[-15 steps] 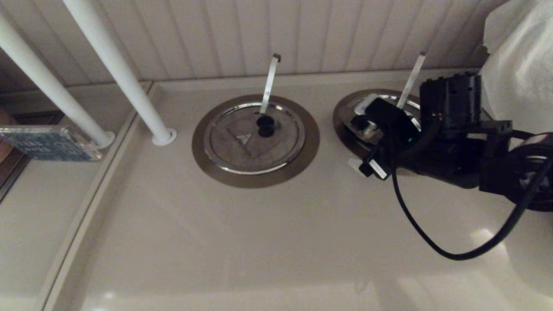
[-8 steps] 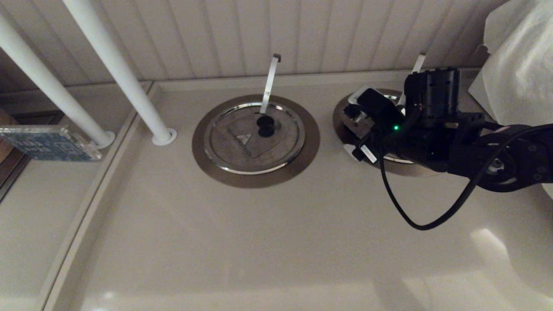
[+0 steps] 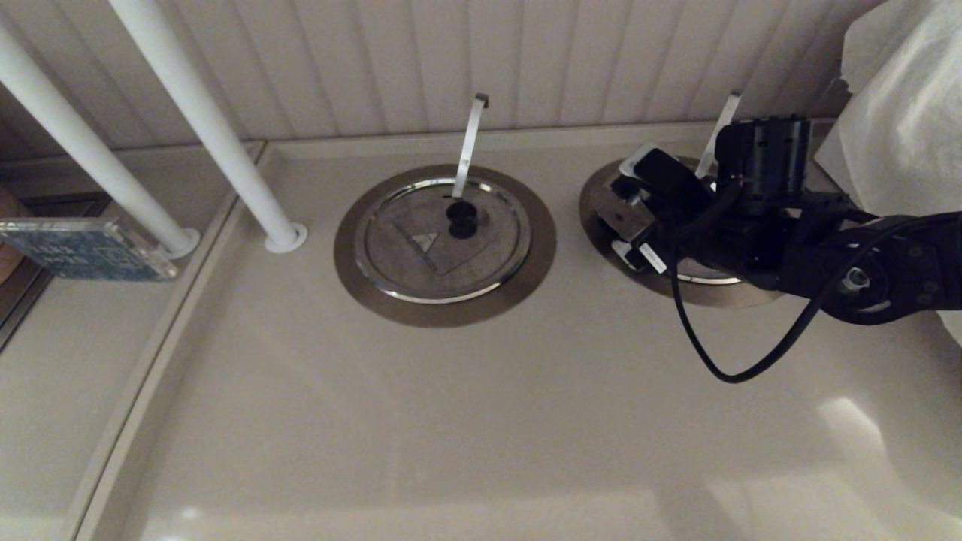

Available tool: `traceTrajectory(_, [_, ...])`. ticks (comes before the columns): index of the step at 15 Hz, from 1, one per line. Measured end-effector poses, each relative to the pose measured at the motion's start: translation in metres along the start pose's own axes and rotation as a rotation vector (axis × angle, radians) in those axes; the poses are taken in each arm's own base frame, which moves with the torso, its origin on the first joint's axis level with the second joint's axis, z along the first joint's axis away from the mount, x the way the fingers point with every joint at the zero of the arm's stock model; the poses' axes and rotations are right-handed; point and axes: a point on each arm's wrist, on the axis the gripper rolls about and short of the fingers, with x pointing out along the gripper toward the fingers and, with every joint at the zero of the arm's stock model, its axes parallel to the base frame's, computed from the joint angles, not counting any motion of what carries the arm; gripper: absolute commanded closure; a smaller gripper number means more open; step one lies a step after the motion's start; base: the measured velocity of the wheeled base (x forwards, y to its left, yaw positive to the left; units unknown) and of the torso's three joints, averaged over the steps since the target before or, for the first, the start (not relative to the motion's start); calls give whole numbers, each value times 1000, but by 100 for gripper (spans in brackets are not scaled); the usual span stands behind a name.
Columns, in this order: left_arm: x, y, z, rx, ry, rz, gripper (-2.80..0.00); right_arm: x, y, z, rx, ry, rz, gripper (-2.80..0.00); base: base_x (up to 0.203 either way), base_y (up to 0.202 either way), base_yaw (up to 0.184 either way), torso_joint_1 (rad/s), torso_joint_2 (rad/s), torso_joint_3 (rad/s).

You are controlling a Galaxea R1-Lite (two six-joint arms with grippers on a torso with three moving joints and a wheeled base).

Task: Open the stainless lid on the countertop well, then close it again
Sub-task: Close the lid

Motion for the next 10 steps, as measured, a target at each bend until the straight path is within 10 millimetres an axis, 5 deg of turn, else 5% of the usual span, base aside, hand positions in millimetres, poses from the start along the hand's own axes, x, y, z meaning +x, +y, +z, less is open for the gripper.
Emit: traceTrajectory(10, [0,0,0,-1,0,0,0,1,-34,-1,-16,-15,-106,-280,0,0,0,0,0,0])
